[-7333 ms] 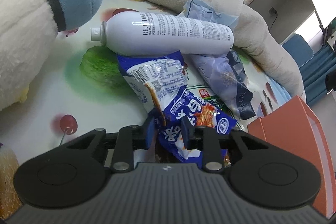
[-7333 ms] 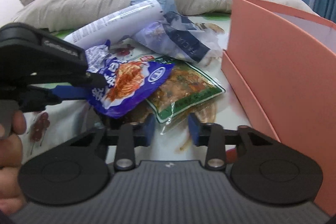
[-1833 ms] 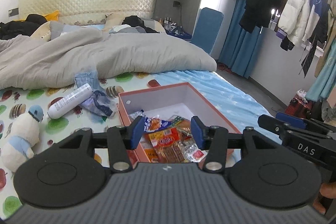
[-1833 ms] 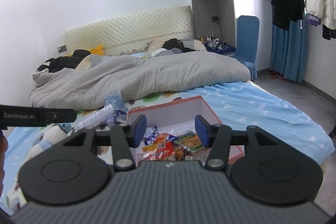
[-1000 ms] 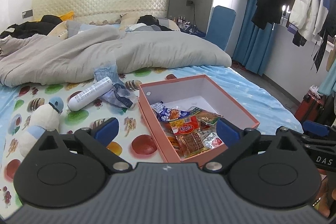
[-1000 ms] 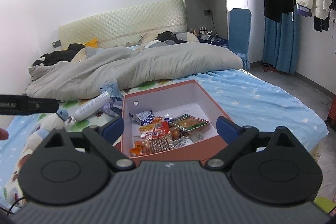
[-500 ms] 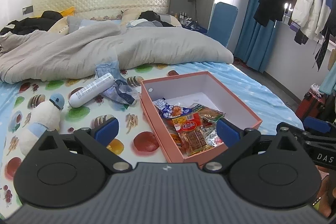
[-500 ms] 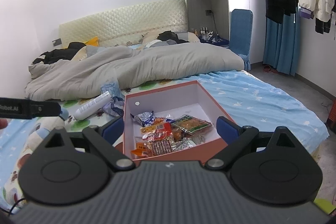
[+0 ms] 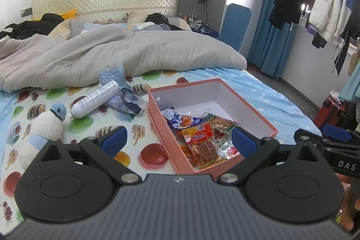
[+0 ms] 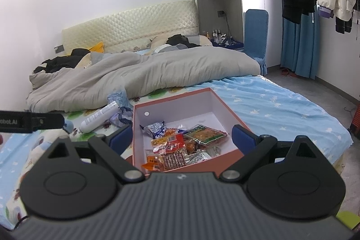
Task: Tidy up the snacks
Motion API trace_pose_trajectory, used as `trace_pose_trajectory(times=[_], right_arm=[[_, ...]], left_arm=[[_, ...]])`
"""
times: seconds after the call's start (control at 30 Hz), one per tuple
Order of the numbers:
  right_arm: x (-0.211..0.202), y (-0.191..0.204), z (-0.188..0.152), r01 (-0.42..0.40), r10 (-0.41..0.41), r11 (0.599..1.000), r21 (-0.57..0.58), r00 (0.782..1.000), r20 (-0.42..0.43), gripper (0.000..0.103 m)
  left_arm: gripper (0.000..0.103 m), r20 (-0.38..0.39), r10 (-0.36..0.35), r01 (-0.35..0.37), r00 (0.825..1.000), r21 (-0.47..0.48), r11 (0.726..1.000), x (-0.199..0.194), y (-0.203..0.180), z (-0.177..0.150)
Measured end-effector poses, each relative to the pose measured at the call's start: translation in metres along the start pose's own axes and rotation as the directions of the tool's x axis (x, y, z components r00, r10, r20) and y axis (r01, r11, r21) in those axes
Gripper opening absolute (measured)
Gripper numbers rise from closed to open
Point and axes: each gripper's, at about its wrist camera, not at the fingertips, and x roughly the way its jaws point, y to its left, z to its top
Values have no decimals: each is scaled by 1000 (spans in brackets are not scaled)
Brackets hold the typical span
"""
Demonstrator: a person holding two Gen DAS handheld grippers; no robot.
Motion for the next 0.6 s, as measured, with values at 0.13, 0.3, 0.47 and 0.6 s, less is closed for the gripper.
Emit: trace_pose_trajectory(times=[0.13, 0.3, 0.47, 0.6], right_arm=[[-1, -1, 0, 2, -2, 1000, 5, 1000, 4, 96], [-1, 1, -1, 3, -3, 1000, 9, 1000, -1, 96], [1, 2, 0, 0, 0, 1000, 1, 1000, 4, 96], [3, 1, 0, 2, -2, 1000, 4, 1000, 8, 96]], left_arm=[[101, 2, 2, -2, 1000, 4, 1000, -2, -1, -2], [101, 0, 2, -2, 1000, 0, 1000, -3, -1, -1], [101, 1, 11, -11, 1000, -4, 1000, -2, 0, 0], [101, 4, 11, -11, 1000, -2, 1000, -1, 0, 1]])
